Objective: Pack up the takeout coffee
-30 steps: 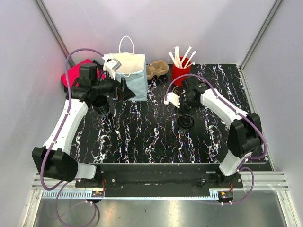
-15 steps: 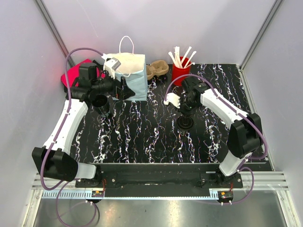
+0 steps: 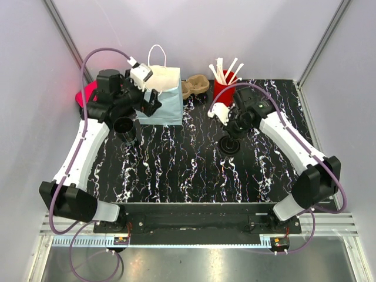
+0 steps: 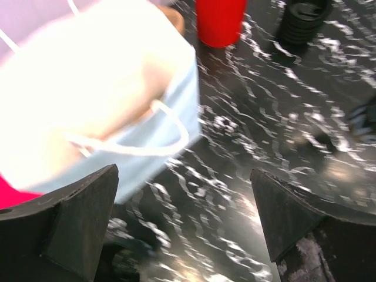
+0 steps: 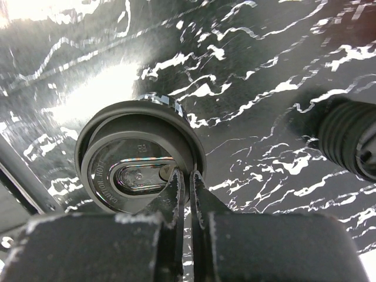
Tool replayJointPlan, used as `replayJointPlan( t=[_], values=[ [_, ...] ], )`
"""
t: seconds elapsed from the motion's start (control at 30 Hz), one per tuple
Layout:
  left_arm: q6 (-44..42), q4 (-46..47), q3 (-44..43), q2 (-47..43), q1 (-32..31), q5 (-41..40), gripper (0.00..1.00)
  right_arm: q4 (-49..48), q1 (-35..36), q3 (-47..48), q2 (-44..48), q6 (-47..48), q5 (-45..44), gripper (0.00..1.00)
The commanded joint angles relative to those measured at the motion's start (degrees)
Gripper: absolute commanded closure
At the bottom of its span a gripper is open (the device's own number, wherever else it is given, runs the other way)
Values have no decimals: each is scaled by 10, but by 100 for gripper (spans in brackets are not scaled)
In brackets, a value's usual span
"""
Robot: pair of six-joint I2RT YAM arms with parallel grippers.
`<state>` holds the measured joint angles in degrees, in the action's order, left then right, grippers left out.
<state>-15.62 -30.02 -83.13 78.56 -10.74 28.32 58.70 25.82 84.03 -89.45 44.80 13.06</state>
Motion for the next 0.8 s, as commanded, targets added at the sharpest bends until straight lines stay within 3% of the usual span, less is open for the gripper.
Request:
replayJointPlan(
  t=[0.0,0.23,0.53,0.77],
  values=[
    [-97,47,-42,22,-20,-51,1,-4,-24,41,35,-77,21,100],
    [-243,73,-78,80,-44,-32,1,-1,-93,68,79,-117,86,100],
    [-282,45,-111,100,-56,68,1,-2,-125,64,146,-127,110,100],
    [-358,41,-71,76,-115,-12,1,-6,-127,54,156,-139,122,100]
  ],
)
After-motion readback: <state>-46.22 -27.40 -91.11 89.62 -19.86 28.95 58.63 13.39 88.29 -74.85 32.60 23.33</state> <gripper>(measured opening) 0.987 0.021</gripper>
